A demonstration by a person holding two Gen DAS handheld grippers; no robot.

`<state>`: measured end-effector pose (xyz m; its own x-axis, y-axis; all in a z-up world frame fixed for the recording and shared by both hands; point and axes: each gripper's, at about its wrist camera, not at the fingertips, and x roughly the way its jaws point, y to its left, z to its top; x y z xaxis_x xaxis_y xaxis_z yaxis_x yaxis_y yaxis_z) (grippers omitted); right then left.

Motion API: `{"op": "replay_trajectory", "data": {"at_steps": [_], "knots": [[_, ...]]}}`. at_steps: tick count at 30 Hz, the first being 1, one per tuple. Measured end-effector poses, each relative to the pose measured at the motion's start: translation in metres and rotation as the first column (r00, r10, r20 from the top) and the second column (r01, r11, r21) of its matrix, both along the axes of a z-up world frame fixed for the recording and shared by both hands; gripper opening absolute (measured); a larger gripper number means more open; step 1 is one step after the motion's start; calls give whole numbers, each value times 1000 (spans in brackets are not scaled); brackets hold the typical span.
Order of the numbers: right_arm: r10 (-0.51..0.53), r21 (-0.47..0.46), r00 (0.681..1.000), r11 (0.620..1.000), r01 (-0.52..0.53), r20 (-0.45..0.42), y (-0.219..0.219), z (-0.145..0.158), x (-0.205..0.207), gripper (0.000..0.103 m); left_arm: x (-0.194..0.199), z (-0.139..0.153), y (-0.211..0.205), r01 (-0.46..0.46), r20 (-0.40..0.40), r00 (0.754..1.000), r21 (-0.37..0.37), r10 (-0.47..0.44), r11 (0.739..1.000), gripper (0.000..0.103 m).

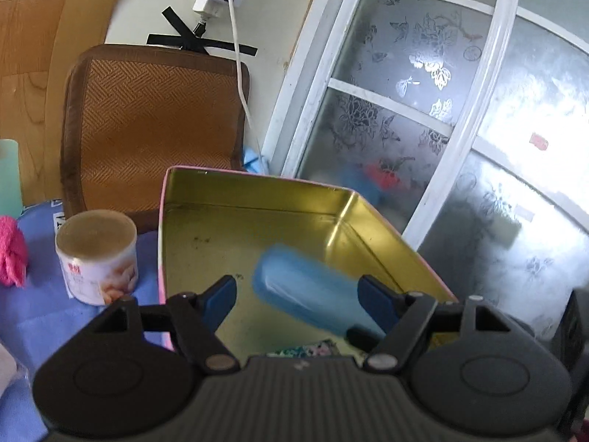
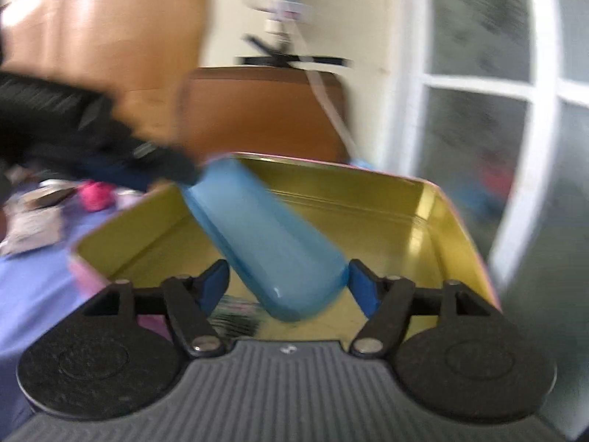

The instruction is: Organize soft objects

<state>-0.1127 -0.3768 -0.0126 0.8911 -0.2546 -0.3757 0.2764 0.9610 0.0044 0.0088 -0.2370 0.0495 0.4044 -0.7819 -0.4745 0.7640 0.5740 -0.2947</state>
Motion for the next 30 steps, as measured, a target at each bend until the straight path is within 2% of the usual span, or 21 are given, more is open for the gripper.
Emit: {"op": "replay_trajectory", "data": {"at_steps": [5,10,14,18,22,25,28,30], "knots": [[-5,51,997,999,1,71,5,2,-3,74,-2,3,40,-45,37,998,-28,46,999,80],[95,51,979,993,-106,180,33,16,-4,74,-5,4,109,-138,74,987,-77,144,987,84],[208,60,954,972,-226,216,62,23,6,74,-7,-11,173,-251,56,965,-89,256,964,85],[313,86,931,939,-333,189,96,23,28,74,-6,-28,236,-398,26,916,-69,400,915,85],[410,120,902,897,-426,134,136,14,48,74,-3,-41,288,-549,47,834,-27,550,835,85],[465,108,882,875,-471,82,167,2,60,74,1,-52,307,-611,29,791,-26,611,791,85],[501,96,865,860,-501,26,191,-7,70,74,5,-66,315,-639,4,769,-14,639,769,83],[517,101,856,851,-515,5,198,-9,76,74,5,-65,318,-636,3,771,-38,637,771,84]]}}
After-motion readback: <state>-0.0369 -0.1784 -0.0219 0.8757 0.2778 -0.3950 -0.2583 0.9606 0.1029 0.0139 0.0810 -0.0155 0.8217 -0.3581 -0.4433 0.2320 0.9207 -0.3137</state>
